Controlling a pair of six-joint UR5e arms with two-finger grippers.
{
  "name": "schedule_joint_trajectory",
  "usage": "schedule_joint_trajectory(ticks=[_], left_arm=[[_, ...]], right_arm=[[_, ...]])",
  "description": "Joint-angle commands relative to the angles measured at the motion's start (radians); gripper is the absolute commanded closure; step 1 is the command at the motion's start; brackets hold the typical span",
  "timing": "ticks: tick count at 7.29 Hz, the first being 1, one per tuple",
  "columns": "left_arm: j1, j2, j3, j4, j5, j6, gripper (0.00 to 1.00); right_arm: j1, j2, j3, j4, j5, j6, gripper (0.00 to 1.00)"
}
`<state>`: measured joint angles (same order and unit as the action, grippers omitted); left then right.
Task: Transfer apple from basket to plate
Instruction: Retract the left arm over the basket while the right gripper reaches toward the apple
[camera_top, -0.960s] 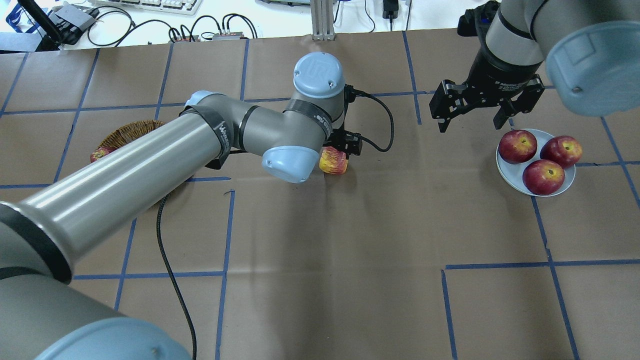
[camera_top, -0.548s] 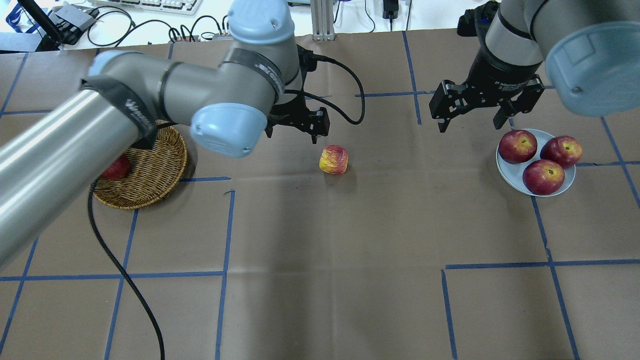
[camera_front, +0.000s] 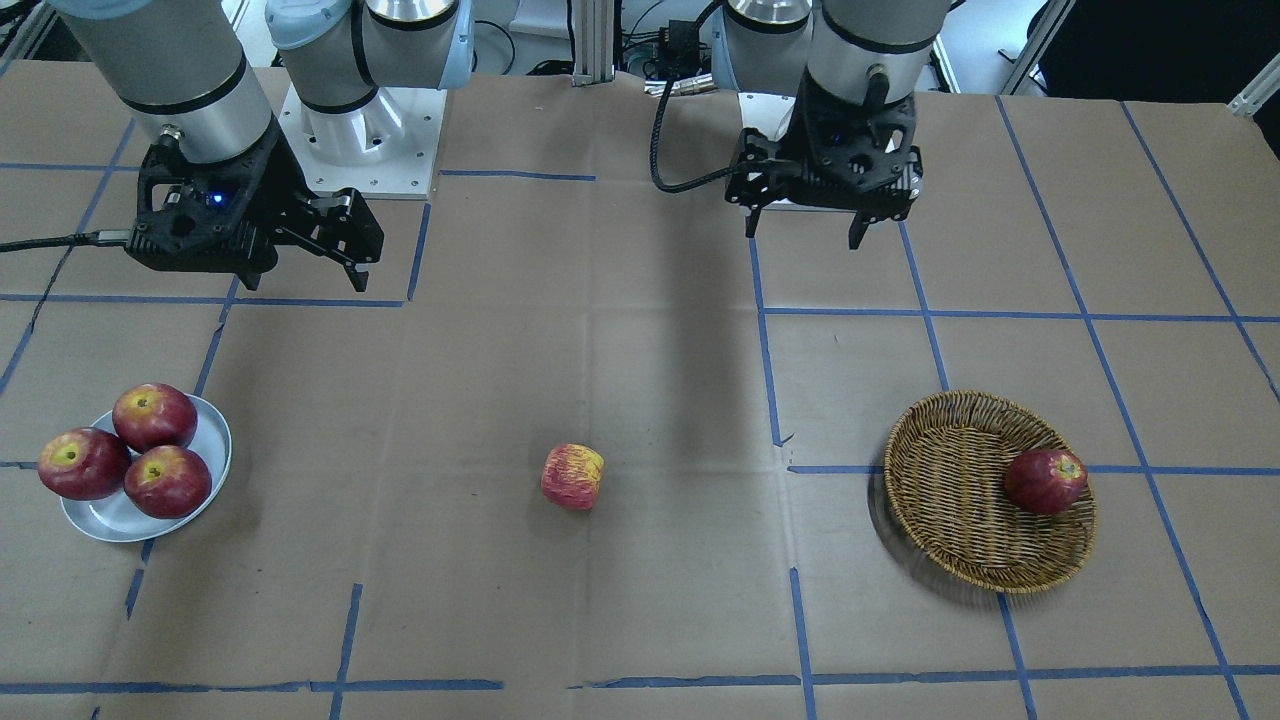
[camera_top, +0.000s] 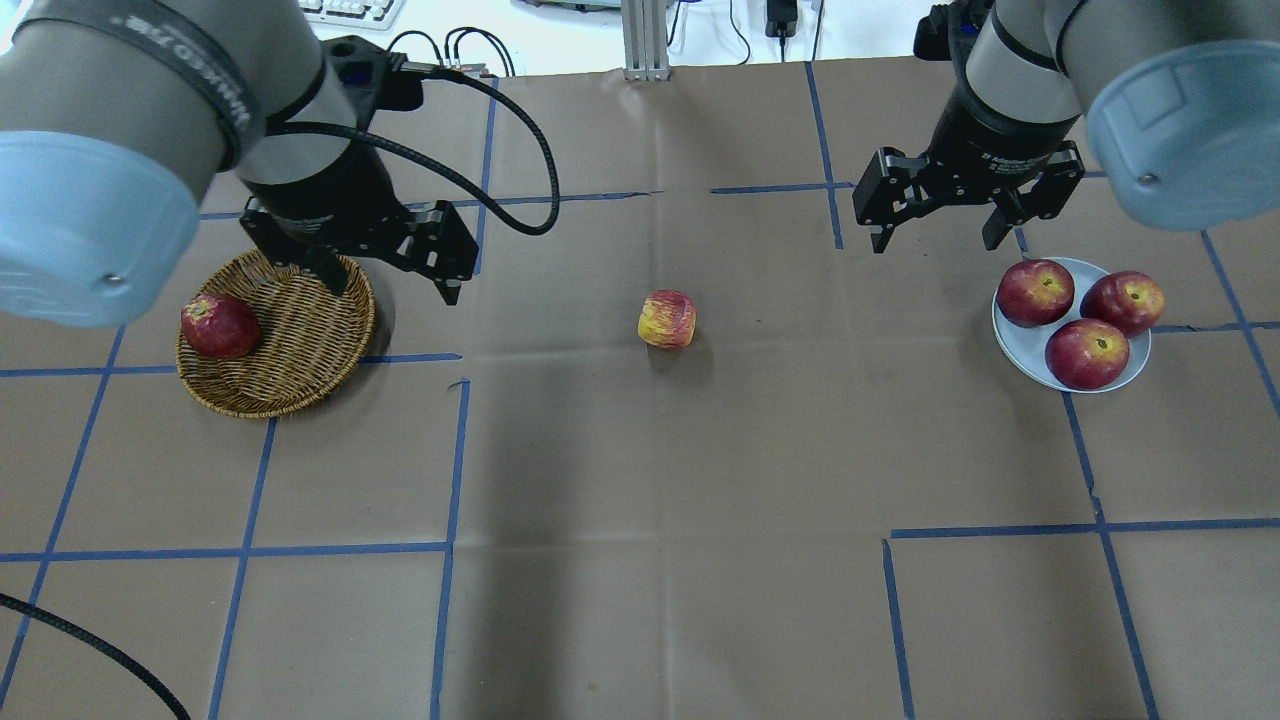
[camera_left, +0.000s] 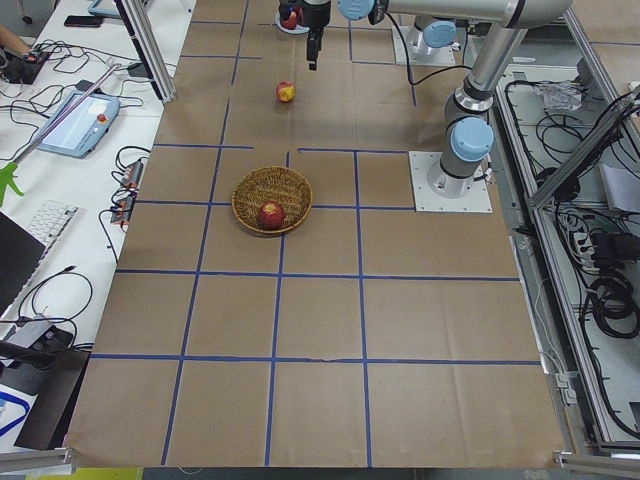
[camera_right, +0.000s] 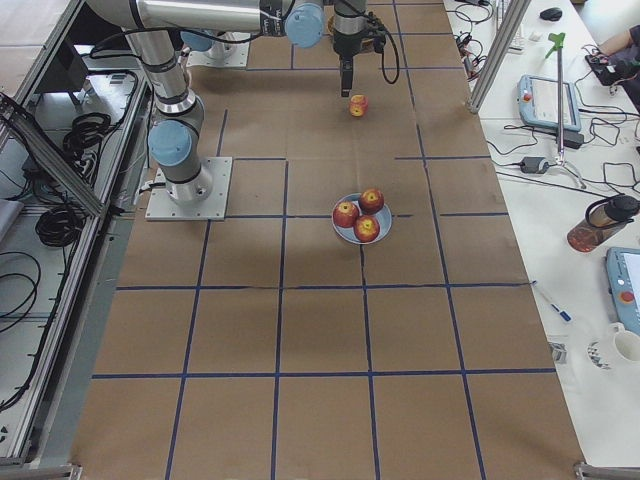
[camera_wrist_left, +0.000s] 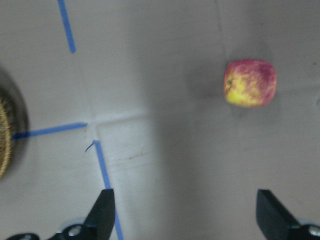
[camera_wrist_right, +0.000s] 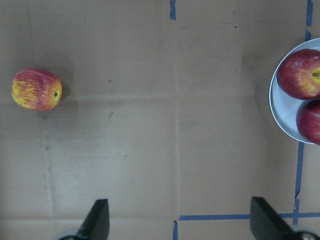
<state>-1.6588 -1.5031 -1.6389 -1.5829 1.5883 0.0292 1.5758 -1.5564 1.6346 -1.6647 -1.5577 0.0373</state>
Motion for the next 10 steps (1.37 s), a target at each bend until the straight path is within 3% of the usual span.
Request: schedule_joint_trajectory(ticks=[1, 3, 5, 7, 8, 10], left_arm=[[0.037, 0.067, -0.035, -0.031, -0.001, 0.012, 0.01], [0.030, 0.093, -0.044, -0.031, -0.002, 0.012, 0.01], [0.033, 0.080, -0.061, -0.031, -0.002, 0.012, 0.01], [0.031, 0.083, -0.058, -0.031, -0.004, 0.012, 0.01], [0.033, 0.067, -0.056, -0.029, -0.005, 0.003, 0.01], [0.031, 0.060, -0.056, -0.029, -0.005, 0.003, 0.01]], right_arm=[[0.067, 0.039, -0.006, -0.067, -0.002, 0.091, 0.00], [0.201, 0.138, -0.030, -0.179, -0.012, 0.259, 0.00], [0.306, 0.302, -0.131, -0.226, -0.013, 0.419, 0.00], [0.355, 0.419, -0.119, -0.395, -0.021, 0.457, 0.00], [0.366, 0.444, -0.113, -0.403, -0.018, 0.475, 0.00], [0.356, 0.482, -0.020, -0.548, -0.018, 0.464, 0.00]])
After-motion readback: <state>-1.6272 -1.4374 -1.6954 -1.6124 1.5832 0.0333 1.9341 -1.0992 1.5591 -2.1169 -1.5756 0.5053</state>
